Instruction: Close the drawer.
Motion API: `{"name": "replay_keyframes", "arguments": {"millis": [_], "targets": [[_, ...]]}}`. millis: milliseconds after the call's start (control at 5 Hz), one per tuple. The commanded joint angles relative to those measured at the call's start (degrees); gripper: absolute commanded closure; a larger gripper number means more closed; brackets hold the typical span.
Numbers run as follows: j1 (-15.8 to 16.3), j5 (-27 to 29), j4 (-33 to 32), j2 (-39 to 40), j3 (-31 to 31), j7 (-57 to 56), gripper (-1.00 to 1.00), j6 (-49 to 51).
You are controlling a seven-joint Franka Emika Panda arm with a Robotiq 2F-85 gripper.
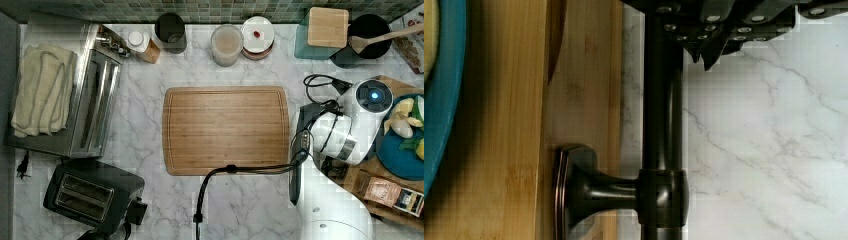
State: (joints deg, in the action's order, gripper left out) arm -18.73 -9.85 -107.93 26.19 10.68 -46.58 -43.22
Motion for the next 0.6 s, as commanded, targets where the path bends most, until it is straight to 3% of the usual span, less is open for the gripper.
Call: {"name": "replay_keyframes", "arguments": {"millis": [200, 600], "targets": [[-7.8, -3.2, 4.91, 0.12, 8.51, -1.82, 1.0, -0.35], [-7.14, -2.72, 4.89, 0.23, 9.25, -2.1, 1.0, -0.42]]}}
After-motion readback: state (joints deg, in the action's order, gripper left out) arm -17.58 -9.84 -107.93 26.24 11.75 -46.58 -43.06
